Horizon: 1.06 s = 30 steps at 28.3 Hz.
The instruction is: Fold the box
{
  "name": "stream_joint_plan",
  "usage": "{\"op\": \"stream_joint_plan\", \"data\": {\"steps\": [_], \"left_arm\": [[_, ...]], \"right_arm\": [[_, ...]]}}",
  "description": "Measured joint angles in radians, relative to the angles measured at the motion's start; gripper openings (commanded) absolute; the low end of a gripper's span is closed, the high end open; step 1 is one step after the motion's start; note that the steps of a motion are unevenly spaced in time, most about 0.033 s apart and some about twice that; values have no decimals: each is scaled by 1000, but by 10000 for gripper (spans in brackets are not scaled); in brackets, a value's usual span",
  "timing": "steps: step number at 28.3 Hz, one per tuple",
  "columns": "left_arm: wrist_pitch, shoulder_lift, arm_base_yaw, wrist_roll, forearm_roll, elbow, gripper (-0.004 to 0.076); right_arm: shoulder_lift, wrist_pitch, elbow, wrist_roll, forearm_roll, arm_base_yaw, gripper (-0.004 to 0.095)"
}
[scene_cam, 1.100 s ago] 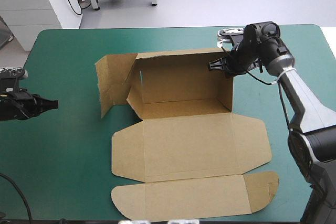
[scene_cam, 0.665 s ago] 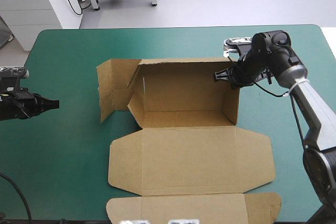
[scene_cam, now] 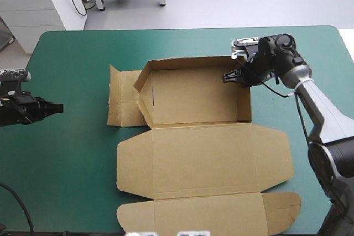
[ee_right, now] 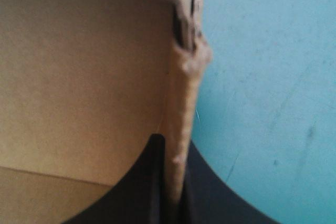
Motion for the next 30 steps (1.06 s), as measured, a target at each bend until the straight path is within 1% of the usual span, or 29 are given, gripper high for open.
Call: {"op": "stream_joint_plan", "data": {"steps": [3, 6, 8, 11, 13, 14, 16, 18, 21, 24, 30], "left_arm": [[0, 0, 0, 0, 0, 0, -8], [-1, 0, 0, 0, 0, 0, -8], [-1, 0, 0, 0, 0, 0, -8], [0, 0, 0, 0, 0, 0, -8], [0, 0, 0, 0, 0, 0, -8], [0, 0, 0, 0, 0, 0, -8], [0, 0, 0, 0, 0, 0, -8], [0, 0, 0, 0, 0, 0, -8], [0, 0, 0, 0, 0, 0, -8], [0, 0, 0, 0, 0, 0, -8], [0, 0, 0, 0, 0, 0, -8]], "right_arm": [[62, -10, -54, 4, -7, 0, 3], [95, 18, -91, 9, -8, 0, 80], [110, 41, -112, 12, -12, -1, 184], [126, 86, -136, 28, -16, -5, 394], [133, 105, -161, 45, -15, -14, 505], [133, 108, -178, 61, -14, -21, 584], [133, 112, -211, 91, -2, -38, 645], [131, 113, -241, 102, 25, -58, 676], [114, 114, -256, 108, 72, -81, 677], [78, 115, -249, 111, 89, -89, 677], [-4, 117, -128, 98, 137, -89, 677]]}}
